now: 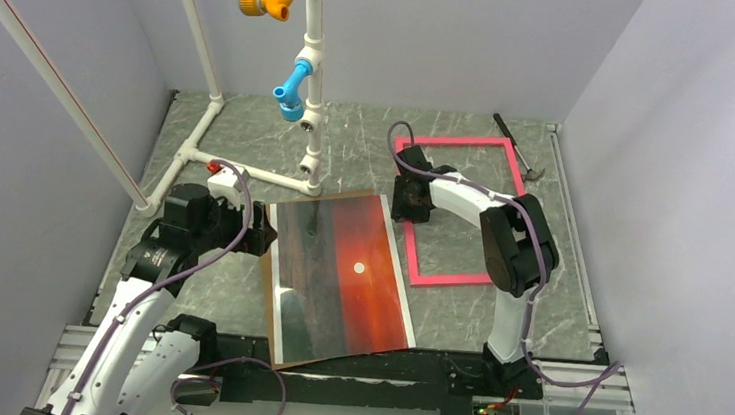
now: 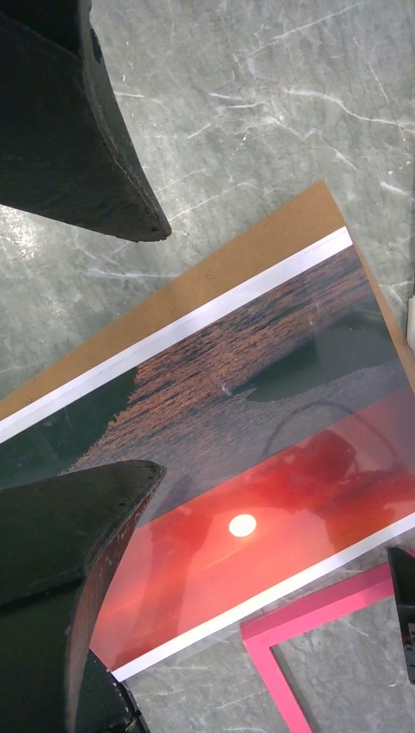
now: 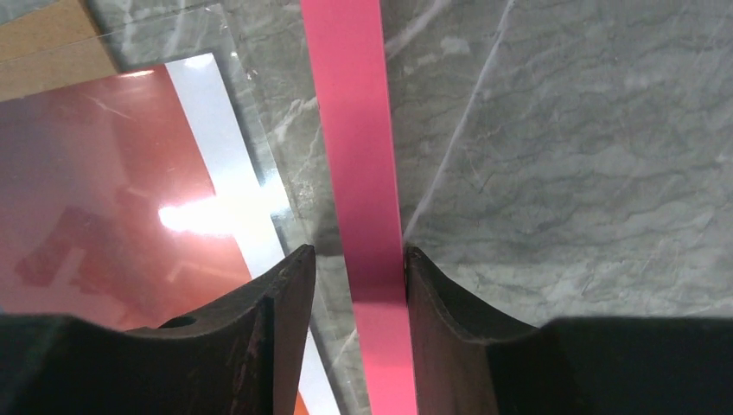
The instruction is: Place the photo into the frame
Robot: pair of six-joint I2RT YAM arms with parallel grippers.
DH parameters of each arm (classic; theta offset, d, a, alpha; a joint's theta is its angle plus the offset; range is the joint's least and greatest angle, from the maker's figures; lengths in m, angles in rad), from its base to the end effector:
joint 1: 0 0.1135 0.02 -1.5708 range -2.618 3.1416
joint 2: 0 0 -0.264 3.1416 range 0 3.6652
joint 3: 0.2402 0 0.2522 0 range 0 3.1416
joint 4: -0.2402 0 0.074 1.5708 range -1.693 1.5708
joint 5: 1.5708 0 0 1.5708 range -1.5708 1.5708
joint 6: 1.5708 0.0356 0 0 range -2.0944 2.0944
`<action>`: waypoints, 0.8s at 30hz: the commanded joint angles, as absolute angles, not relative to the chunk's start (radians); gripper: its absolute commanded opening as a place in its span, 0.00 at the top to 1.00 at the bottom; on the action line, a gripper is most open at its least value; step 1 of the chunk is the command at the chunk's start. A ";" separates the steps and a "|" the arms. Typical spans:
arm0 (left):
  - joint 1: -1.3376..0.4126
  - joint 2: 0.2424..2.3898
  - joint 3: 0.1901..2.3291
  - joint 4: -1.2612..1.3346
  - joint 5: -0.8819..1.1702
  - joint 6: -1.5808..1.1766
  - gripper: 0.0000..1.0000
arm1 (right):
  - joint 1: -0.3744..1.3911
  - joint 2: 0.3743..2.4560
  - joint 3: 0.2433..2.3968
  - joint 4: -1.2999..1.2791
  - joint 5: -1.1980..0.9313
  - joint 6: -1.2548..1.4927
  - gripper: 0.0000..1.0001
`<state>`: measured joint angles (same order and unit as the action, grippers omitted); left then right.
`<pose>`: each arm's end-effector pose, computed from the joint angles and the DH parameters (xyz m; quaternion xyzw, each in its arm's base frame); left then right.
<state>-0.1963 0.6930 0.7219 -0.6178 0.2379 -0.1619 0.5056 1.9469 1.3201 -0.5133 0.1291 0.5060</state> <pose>0.1458 -0.0375 0.2889 0.0710 0.8746 -0.1864 0.4420 0.3488 0.1879 0.1646 0.0140 0.9749 0.0482 0.2171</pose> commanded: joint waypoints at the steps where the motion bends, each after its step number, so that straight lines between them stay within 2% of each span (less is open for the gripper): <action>1: -0.202 0.680 0.738 -0.620 0.219 -0.167 0.01 | 0.501 1.976 1.371 -0.523 0.127 0.478 0.57; 2: -0.202 0.679 0.738 -0.620 0.220 -0.168 0.01 | 0.500 1.980 1.371 -0.523 0.123 0.477 0.58; 7: -0.215 0.668 0.738 -0.627 0.199 -0.174 0.01 | 0.496 1.962 1.330 -0.497 0.087 0.485 0.78; 11: -0.237 0.644 0.733 -0.628 0.182 -0.180 0.01 | 0.491 1.893 1.273 -0.471 0.054 0.503 0.98; 24: -0.278 0.545 0.720 -0.612 0.265 -0.283 0.01 | 0.480 1.538 1.179 -0.488 -0.118 0.542 1.00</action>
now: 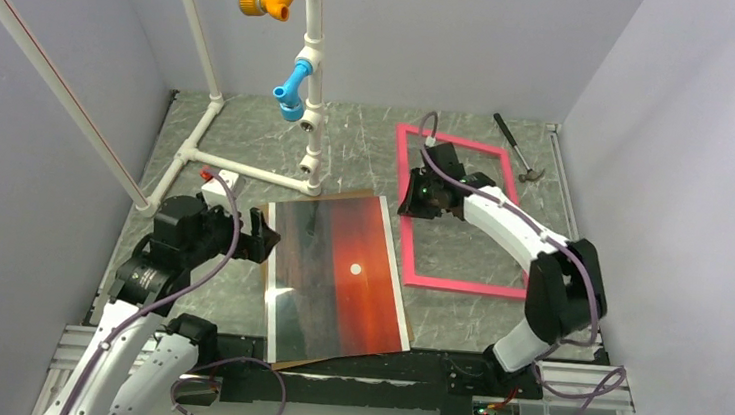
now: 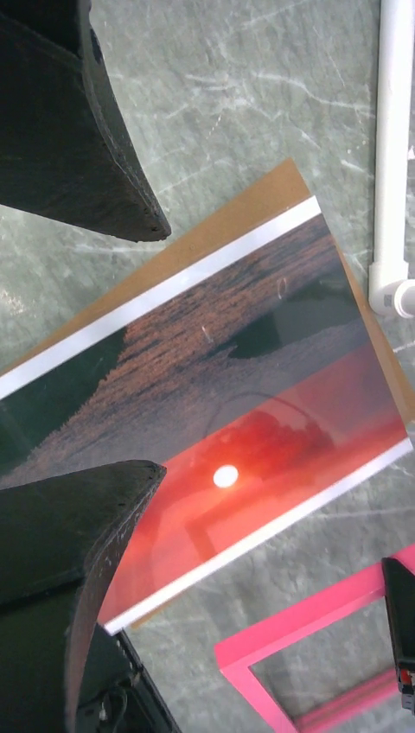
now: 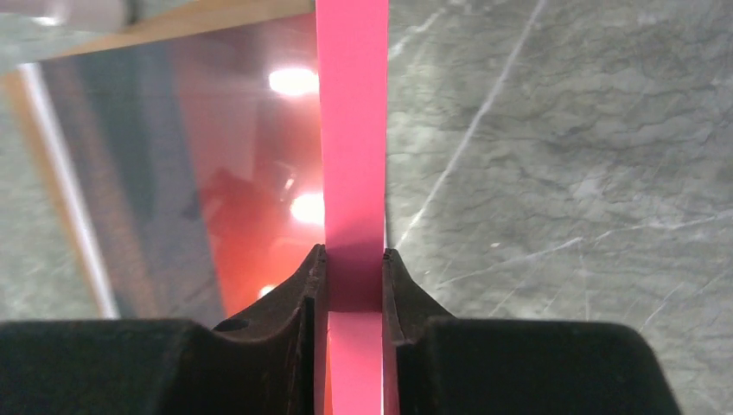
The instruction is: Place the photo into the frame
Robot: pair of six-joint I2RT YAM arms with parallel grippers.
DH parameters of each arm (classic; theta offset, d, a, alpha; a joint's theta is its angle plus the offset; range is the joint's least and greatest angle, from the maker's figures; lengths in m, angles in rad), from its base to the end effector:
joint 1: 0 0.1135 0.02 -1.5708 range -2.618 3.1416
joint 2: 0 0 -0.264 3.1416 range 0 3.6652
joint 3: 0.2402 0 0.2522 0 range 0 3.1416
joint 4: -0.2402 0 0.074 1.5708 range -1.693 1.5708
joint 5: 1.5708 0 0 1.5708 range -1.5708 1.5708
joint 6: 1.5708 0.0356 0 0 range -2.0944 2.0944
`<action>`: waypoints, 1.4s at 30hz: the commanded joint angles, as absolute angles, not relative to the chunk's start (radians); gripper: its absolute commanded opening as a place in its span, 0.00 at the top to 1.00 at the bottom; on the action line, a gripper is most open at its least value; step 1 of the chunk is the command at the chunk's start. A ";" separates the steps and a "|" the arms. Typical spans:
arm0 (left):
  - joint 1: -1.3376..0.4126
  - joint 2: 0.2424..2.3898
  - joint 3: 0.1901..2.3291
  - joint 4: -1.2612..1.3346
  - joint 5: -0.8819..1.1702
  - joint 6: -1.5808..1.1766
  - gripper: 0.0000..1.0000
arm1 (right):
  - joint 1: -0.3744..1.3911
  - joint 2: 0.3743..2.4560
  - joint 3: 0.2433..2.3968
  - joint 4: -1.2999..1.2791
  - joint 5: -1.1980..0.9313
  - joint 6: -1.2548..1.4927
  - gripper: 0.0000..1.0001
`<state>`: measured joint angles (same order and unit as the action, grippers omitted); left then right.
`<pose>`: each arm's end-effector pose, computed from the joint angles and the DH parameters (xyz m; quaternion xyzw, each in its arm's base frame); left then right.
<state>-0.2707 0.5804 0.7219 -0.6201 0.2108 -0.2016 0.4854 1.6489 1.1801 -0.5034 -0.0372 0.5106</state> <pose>0.1231 -0.0419 0.3021 0.0840 0.8474 -0.2082 0.4811 0.3072 0.1635 0.2290 0.0066 0.9554 0.1564 0.2505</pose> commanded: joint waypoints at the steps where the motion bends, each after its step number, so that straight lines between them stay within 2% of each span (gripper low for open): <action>1: -0.278 0.532 0.712 -0.597 0.296 -0.312 0.01 | 0.478 1.516 1.173 -0.485 -0.137 0.543 1.00; 10: -0.348 0.557 0.643 -0.323 0.504 -0.633 0.06 | 0.447 1.377 1.129 -0.419 -0.329 0.622 1.00; 19: -0.584 0.768 0.713 -0.036 0.500 -0.822 0.06 | 0.399 1.269 1.048 -0.294 -0.501 0.768 1.00; 28: -0.783 0.985 0.706 0.376 0.451 -0.983 0.08 | 0.371 1.202 0.988 -0.204 -0.597 0.888 1.00; 37: -0.821 1.227 0.740 0.691 0.469 -1.098 0.12 | 0.358 1.146 0.967 -0.137 -0.643 0.975 1.00; 42: -0.827 1.329 0.770 0.822 0.477 -1.152 0.18 | 0.340 1.114 0.950 -0.127 -0.646 1.002 1.00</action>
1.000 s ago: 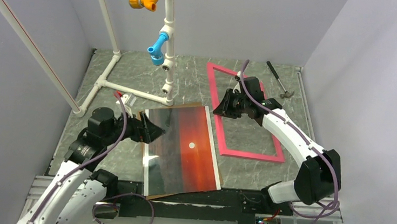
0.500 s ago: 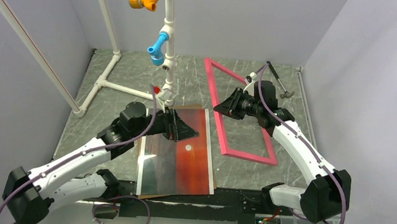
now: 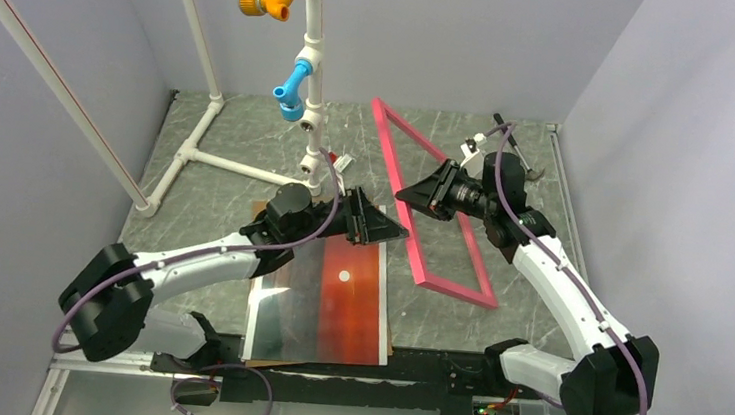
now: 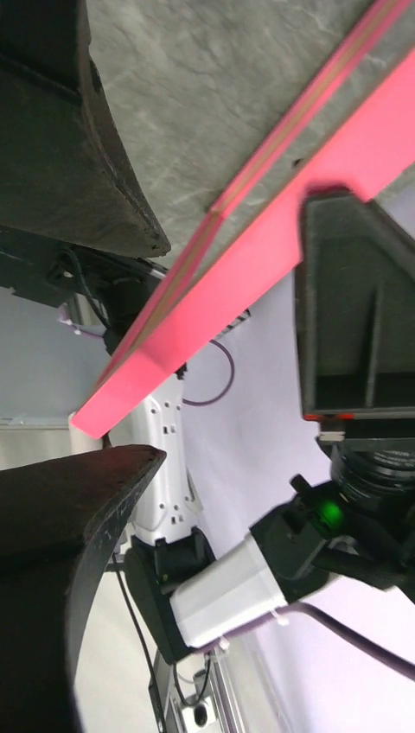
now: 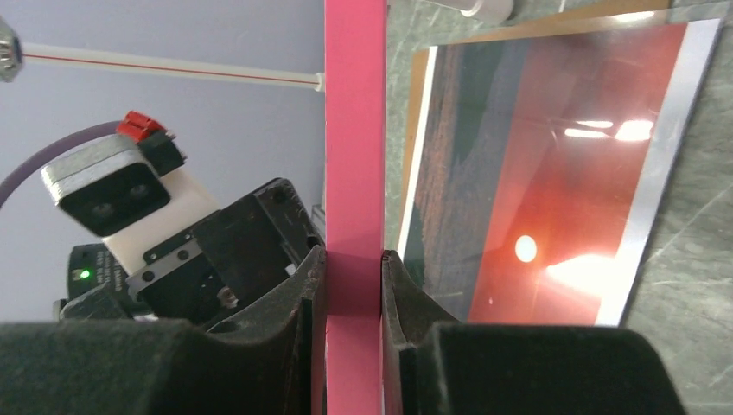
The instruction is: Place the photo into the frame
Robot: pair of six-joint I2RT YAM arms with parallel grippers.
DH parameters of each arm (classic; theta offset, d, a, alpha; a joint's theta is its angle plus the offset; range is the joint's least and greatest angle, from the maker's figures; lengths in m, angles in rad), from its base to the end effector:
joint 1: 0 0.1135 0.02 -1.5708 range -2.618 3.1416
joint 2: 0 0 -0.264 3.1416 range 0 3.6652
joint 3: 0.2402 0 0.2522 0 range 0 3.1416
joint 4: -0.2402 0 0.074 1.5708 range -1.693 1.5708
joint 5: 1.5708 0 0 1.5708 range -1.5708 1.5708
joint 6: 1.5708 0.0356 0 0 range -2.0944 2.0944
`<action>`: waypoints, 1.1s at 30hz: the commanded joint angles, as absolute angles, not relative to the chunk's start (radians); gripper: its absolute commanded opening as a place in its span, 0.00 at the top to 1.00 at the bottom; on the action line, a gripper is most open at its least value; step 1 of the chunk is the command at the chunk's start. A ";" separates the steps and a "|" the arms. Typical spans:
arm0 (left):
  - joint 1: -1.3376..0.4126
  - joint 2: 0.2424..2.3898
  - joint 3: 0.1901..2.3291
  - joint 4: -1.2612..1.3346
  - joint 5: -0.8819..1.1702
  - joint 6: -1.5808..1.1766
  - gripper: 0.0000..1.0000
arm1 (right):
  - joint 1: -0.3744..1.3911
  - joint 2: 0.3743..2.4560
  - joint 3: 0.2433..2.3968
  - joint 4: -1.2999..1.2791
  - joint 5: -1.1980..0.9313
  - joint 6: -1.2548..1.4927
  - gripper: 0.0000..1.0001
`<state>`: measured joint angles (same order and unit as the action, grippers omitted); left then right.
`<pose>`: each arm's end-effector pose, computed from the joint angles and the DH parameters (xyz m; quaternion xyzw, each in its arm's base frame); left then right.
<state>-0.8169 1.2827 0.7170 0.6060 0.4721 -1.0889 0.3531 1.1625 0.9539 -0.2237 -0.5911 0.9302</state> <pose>0.1864 -0.2222 0.2902 0.0758 0.6902 -0.6654 0.2742 0.2383 0.1090 0.3204 0.0788 0.8171 0.5052 0.2662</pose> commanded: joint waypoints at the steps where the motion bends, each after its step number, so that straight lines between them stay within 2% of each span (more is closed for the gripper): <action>1: -0.827 1.347 0.772 0.848 0.476 -1.163 0.20 | 0.335 1.111 0.944 -0.116 -0.653 1.014 1.00; 7: -0.840 1.438 0.845 0.852 0.480 -1.172 0.33 | 0.319 1.092 0.916 -0.065 -0.669 1.069 1.00; 9: -0.844 1.462 0.859 0.858 0.478 -1.179 0.41 | 0.314 1.090 0.914 -0.060 -0.674 1.077 1.00; 15: -0.846 1.492 0.863 0.848 0.476 -1.182 0.73 | 0.296 1.084 0.926 -0.045 -0.701 1.089 1.00; 19: -0.845 1.496 0.859 0.857 0.476 -1.186 0.99 | 0.294 1.087 0.965 -0.102 -0.682 1.036 1.00; 20: -0.846 1.494 0.865 0.845 0.478 -1.179 1.00 | 0.292 1.088 0.981 -0.129 -0.672 1.011 0.99; 22: -0.846 1.483 0.882 0.798 0.483 -1.157 1.00 | 0.286 1.093 1.020 -0.205 -0.648 0.944 0.92; 23: -0.846 1.473 0.893 0.762 0.482 -1.137 1.00 | 0.282 1.094 1.043 -0.244 -0.628 0.905 0.82; 24: -0.845 1.462 0.908 0.711 0.480 -1.114 1.00 | 0.276 1.095 1.073 -0.293 -0.605 0.869 0.65; 26: -0.847 1.436 0.949 0.599 0.472 -1.063 1.00 | 0.267 1.094 1.119 -0.372 -0.558 0.795 0.43; 28: -0.848 1.416 0.994 0.471 0.459 -1.006 1.00 | 0.261 1.095 1.174 -0.445 -0.510 0.740 0.26; 30: -0.847 1.403 1.049 0.338 0.444 -0.956 1.00 | 0.256 1.100 1.229 -0.510 -0.464 0.692 0.14; 33: -0.847 1.400 1.143 0.141 0.423 -0.896 1.00 | 0.249 1.117 1.316 -0.603 -0.408 0.636 0.06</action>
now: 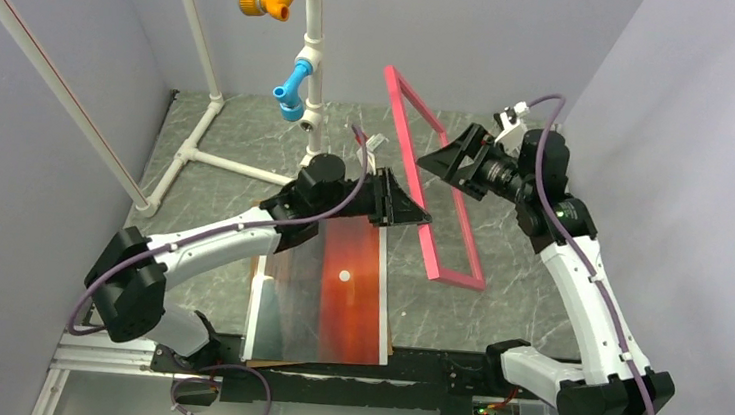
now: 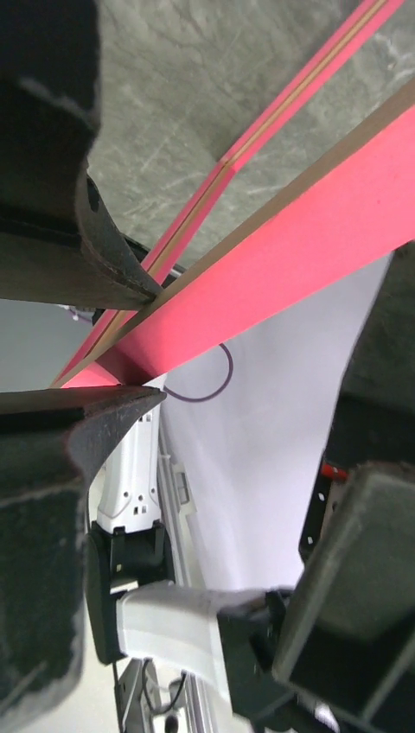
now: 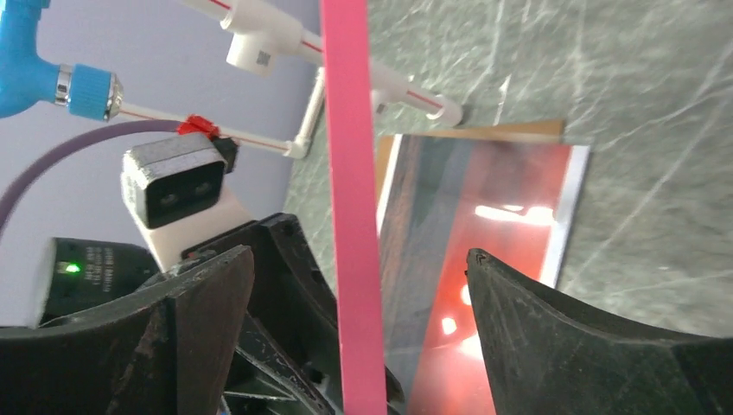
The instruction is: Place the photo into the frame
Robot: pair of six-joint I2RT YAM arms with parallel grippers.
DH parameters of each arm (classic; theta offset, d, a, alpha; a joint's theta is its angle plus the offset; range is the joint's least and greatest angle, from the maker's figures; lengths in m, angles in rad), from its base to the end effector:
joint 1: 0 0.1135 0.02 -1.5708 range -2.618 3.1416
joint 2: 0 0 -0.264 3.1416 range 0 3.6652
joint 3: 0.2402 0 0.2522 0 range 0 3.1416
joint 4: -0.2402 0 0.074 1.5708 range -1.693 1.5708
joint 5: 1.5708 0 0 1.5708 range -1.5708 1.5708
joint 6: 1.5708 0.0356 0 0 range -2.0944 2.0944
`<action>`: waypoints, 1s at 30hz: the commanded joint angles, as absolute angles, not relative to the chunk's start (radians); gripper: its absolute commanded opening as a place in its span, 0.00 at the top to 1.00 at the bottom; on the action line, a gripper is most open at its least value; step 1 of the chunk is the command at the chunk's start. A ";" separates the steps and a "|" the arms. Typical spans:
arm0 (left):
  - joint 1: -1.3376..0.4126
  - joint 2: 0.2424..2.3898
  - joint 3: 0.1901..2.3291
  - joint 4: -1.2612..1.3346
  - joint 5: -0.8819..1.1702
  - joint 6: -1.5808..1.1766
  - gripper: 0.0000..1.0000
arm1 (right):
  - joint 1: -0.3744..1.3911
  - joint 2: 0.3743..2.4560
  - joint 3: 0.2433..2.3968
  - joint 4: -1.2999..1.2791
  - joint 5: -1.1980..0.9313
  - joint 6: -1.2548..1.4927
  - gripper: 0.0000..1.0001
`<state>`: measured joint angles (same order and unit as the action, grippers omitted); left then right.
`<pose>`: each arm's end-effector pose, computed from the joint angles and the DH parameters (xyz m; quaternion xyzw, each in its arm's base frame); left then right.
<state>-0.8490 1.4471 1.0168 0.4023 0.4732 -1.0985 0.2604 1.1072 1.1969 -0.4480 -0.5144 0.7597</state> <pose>0.2130 -0.2665 0.3249 0.0754 0.7119 -0.6550 0.2420 0.2263 0.0784 0.3945 0.0559 0.8059 0.4515 0.3789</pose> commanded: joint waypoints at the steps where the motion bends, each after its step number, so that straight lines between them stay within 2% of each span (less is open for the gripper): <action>1: -0.847 1.404 1.182 0.085 0.416 -0.882 1.00 | 0.245 1.124 1.344 -0.626 -0.395 0.621 0.05; 6: -0.849 1.445 1.365 -0.118 0.427 -0.831 1.00 | 0.212 1.153 1.450 -0.710 -0.374 0.580 0.03; 15: -0.857 1.493 1.538 -0.233 0.447 -0.822 1.00 | 0.120 1.165 1.510 -0.773 -0.453 0.561 0.03; 28: -0.876 1.601 1.616 -0.291 0.382 -0.855 1.00 | 0.005 1.188 1.464 -0.739 -0.629 0.585 0.04; 30: -0.877 1.626 1.637 -0.298 0.382 -0.859 0.97 | 0.004 1.204 1.473 -0.724 -0.657 0.597 0.04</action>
<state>-0.8722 1.5780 1.5772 -0.2687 0.4103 -0.8867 0.0132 1.1870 1.4639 -0.7689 -0.5667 0.5755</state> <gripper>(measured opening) 0.330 0.964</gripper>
